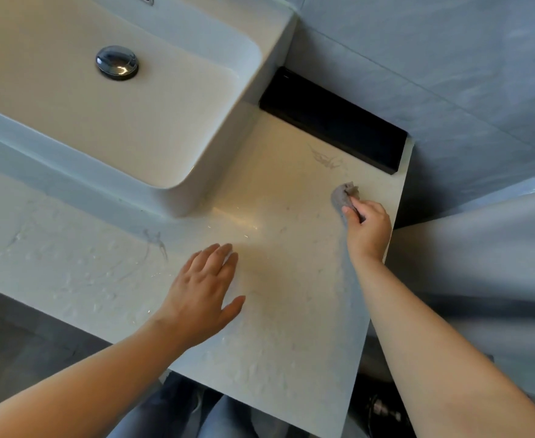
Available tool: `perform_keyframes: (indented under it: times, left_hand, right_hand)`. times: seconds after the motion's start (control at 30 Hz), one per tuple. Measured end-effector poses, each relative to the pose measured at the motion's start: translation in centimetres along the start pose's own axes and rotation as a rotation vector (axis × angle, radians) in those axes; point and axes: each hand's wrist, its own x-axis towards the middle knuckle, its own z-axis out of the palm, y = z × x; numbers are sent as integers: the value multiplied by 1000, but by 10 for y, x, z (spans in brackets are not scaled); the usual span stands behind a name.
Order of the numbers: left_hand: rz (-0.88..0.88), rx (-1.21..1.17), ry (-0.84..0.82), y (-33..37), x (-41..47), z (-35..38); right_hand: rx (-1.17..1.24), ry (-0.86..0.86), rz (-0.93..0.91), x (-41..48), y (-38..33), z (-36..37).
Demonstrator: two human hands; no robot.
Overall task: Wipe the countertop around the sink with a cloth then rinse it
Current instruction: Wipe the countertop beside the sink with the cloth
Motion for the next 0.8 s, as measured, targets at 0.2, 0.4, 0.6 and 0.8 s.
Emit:
perform_keyframes:
  times: [0.2,0.4,0.6,0.8]
  left_hand:
    - [2,11,-56,-1,3,7]
    - [-5,11,-79,0,1,7]
    - [-22,26,-93,4,1,3]
    - [-82,45,-118,17,4,0]
  right_hand:
    - [70,-95,-119,-49,3,2]
    - [105,-181,-239,-114,-2,-4]
    - [127,-102,-194,-80,-3,-36]
    - [7,-59,-82,-9,40,-53]
